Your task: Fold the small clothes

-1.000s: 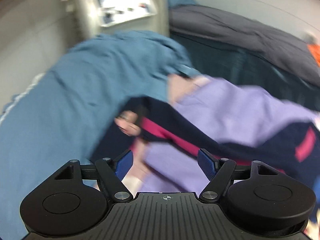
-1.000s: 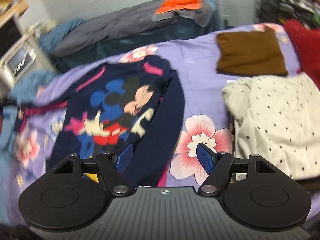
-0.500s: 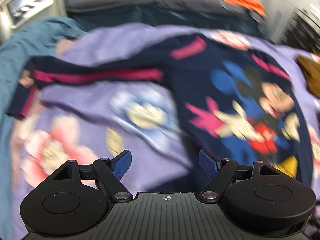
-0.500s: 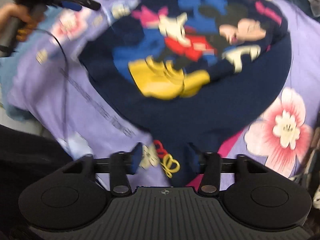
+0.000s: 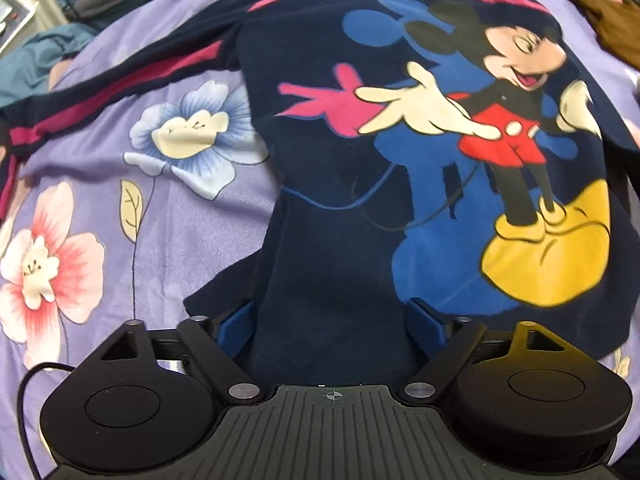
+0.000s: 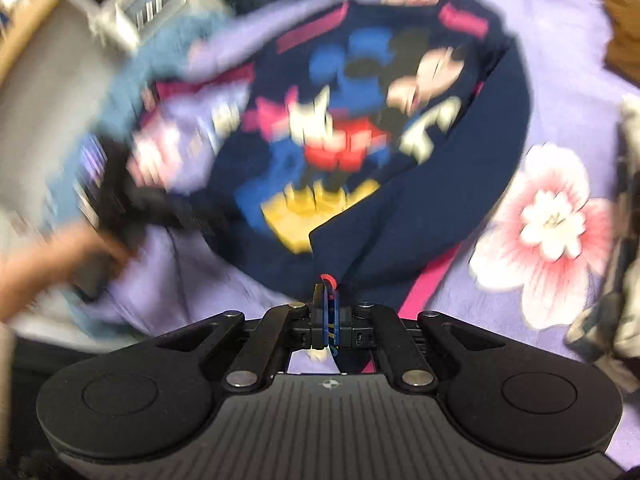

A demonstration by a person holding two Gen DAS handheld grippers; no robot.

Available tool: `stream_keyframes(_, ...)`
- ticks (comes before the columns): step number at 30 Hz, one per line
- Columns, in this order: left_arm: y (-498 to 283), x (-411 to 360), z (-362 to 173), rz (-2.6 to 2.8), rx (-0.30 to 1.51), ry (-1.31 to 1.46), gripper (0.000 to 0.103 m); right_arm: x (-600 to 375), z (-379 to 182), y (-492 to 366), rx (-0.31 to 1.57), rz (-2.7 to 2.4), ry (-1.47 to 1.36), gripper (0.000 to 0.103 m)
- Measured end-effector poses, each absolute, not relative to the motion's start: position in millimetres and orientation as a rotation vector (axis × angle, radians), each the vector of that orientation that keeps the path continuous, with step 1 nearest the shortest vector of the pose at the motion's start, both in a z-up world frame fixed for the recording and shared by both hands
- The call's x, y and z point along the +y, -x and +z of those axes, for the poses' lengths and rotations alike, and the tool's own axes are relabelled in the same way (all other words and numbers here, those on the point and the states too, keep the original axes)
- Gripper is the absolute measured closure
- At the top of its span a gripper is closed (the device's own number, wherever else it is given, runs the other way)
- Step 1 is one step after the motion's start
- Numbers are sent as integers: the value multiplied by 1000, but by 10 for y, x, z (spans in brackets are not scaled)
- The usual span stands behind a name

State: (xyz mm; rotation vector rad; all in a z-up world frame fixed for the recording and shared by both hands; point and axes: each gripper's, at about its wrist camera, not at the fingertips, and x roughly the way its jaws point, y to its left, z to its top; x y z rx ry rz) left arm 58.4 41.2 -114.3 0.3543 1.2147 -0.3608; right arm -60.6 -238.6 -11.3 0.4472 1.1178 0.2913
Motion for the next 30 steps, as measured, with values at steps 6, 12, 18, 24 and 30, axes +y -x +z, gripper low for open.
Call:
stream_keyframes(6,-642,438,-1162,-327,1240,-311,0,-3486,470,573,857,105,-706,99)
stream_keyframes(12,-625,400,-1150,-295,1244,-303,0,-4824,979,441,595,-230,-752,99)
stream_keyframes(18,-686,399,-1170,-265,1267,-285,0,-5775,1084,172,536,-528,-722,99)
stream_keyframes(24,-711,386,-1187,-235,1273,-276,0,-6160,660,-276,688,-640,-696,97)
stream_keyframes(30,-735,397,-1201,-209,1283,-259,0,-5938,257,-378,787,-755,-486,37)
